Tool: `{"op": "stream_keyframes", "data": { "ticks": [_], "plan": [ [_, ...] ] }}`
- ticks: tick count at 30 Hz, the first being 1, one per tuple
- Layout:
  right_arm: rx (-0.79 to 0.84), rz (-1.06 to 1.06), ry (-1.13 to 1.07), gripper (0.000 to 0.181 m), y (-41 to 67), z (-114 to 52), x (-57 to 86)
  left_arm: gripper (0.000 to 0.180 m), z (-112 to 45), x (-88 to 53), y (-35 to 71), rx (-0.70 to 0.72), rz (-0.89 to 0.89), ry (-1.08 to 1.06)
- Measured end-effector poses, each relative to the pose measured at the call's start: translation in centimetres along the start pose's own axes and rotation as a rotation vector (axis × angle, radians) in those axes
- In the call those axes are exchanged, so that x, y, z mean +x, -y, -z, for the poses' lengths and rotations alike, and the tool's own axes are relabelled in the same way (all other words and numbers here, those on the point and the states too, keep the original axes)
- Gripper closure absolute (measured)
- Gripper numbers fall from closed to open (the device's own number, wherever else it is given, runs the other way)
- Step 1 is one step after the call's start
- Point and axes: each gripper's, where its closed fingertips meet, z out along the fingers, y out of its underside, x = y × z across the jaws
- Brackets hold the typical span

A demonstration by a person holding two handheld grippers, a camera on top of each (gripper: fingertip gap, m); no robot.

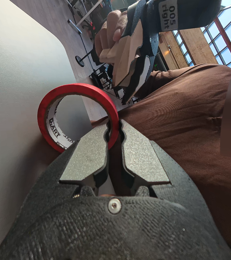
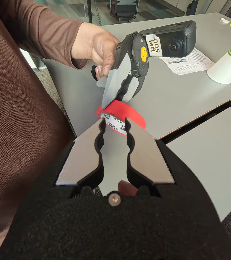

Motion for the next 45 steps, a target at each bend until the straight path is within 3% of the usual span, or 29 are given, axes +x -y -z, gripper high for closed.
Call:
{"op": "stream_keyframes", "data": {
  "ticks": [6, 11, 17, 22, 25, 26, 28, 30, 37, 40, 42, 45],
  "plan": [
    [0.033, -0.046, 0.011, 0.144, 0.2, -0.8, -0.3, 0.17, 0.0, -0.2, 0.4, 0.01, -0.007, 0.02],
    [0.048, -0.025, -0.033, 0.144, 0.9, -0.6, 0.5, 0.17, 0.3, -0.9, 0.4, -0.015, -0.171, 0.187],
    [-0.006, 0.096, -0.023, 0.151, 1.1, 0.1, 0.1, 0.171, -0.1, 0.2, -1.8, -0.252, -0.316, 0.267],
    [-0.004, 0.092, 0.143, 0.145, 1.1, -1.2, -2.8, 0.17, -0.2, 3.3, -5.4, -0.549, -0.324, 0.028],
    [-0.037, 0.075, 0.262, 0.125, -0.3, -2.4, -5.2, 0.17, -0.2, 3.3, -5.1, -0.54, -0.3, -0.026],
    [-0.029, 0.068, 0.245, 0.126, -0.4, -2.8, -5.1, 0.17, -0.1, 3.2, -5.2, -0.53, -0.284, -0.052],
    [-0.004, 0.032, 0.206, 0.146, -0.4, -3.2, -4.4, 0.169, 0.0, 2.8, -5.1, -0.492, -0.241, -0.071],
    [0.002, -0.021, 0.178, 0.147, -0.7, -3.5, -3.8, 0.165, 0.2, 2.0, -4.5, -0.421, -0.249, -0.002],
    [0.11, -0.24, 0.121, 0.149, -0.7, -3.7, -1.6, 0.147, 1.3, 0.4, -1.4, -0.152, -0.471, 0.351],
    [0.13, -0.288, 0.119, 0.15, -0.7, -3.7, -1.2, 0.139, 1.2, 0.0, -1.5, -0.152, -0.601, 0.499],
    [0.134, -0.303, 0.121, 0.15, -0.6, -3.7, -1.2, 0.15, 1.4, -0.6, -1.5, -0.168, -0.69, 0.596],
    [0.13, -0.319, 0.15, 0.149, -0.6, -3.8, -1.6, 0.152, 1.4, -0.6, -1.9, -0.223, -0.824, 0.645]
  ]
}}
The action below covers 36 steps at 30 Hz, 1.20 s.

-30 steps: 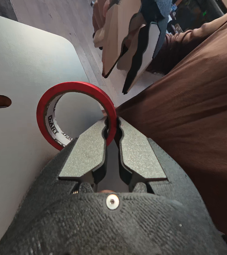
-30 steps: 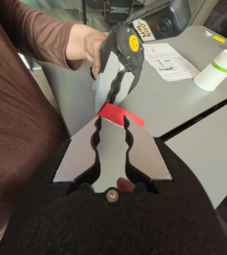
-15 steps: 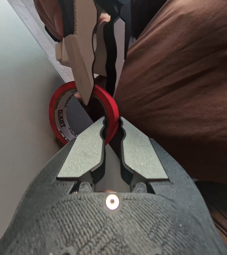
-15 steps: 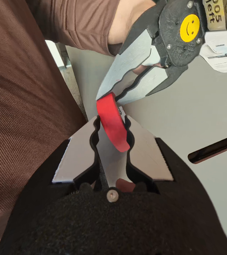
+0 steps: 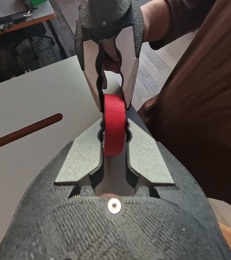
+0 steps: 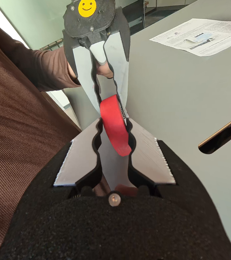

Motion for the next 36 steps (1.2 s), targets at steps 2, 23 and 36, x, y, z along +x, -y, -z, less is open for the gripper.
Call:
{"op": "stream_keyframes", "data": {
  "ticks": [2, 23, 36],
  "plan": [
    [-0.028, 0.021, 0.046, 0.15, -0.3, 0.2, -0.7, 0.152, 0.0, 0.5, 0.0, -0.013, -0.071, -0.01],
    [-0.04, 0.059, 0.145, 0.169, 1.7, 0.8, -1.7, 0.152, -0.6, 1.6, 0.5, -0.027, -0.15, -0.153],
    [-0.045, 0.103, 0.132, 0.175, 1.4, 0.8, -1.7, 0.152, -0.8, 1.8, 0.7, -0.02, -0.159, -0.153]
  ]
}}
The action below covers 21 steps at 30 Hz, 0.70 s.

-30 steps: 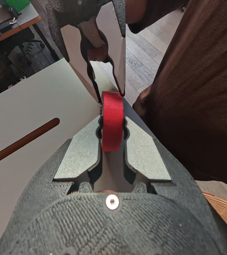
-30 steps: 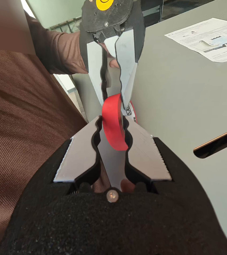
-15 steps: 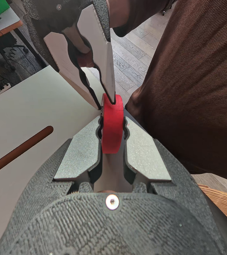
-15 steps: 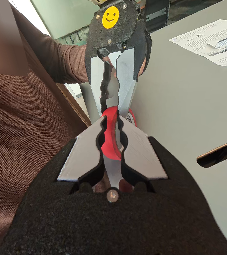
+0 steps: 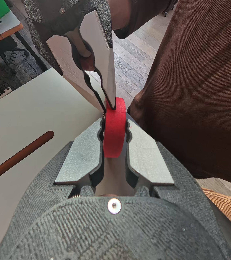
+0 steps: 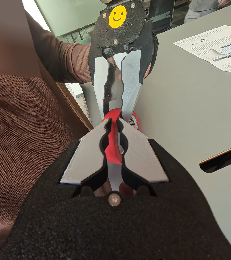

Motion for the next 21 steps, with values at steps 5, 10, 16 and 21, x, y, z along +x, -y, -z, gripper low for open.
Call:
{"op": "stream_keyframes", "data": {
  "ticks": [5, 10, 16, 21],
  "plan": [
    [-0.013, 0.047, -0.019, 0.177, -0.13, 0.22, -0.15, 0.152, -0.16, -0.02, 0.19, 0.011, 0.002, 0.006],
    [-0.023, 0.103, -0.048, 0.178, -0.19, 0.18, -0.28, 0.152, -0.18, -0.02, 0.13, 0.02, 0.002, 0.011],
    [-0.062, 0.213, -0.123, 0.181, -0.15, 0.28, -0.3, 0.152, -0.17, -0.02, 0.12, 0.011, 0.001, 0.02],
    [-0.09, 0.305, -0.183, 0.181, -0.08, 0.32, -0.35, 0.152, -0.31, 0.08, 0.11, 0.017, 0.006, 0.018]
  ]
}}
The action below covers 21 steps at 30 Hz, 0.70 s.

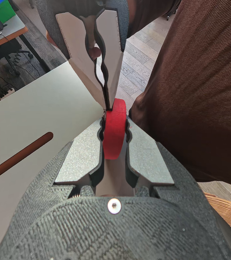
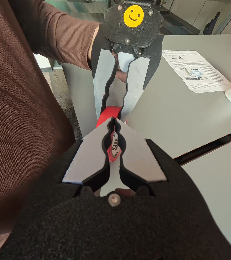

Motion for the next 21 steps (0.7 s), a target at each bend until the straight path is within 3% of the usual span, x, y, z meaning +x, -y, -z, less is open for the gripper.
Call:
{"op": "stream_keyframes", "data": {
  "ticks": [10, 15, 17, 21],
  "plan": [
    [0.063, -0.017, -0.035, 0.181, 1.0, 0.9, 0.5, 0.152, 0.0, 0.0, 0.1, 0.0, -0.007, 0.0],
    [0.084, -0.147, 0.033, 0.181, 0.6, 1.2, 0.9, 0.151, -0.3, 0.1, 0.2, -0.011, -0.014, 0.002],
    [0.075, -0.166, 0.041, 0.169, 0.4, 1.1, 0.9, 0.151, -0.2, 0.1, 0.2, -0.011, -0.016, 0.001],
    [0.056, -0.185, 0.082, 0.168, 0.0, 0.5, 0.5, 0.151, -0.3, 0.1, 0.1, -0.015, -0.023, 0.004]
  ]
}}
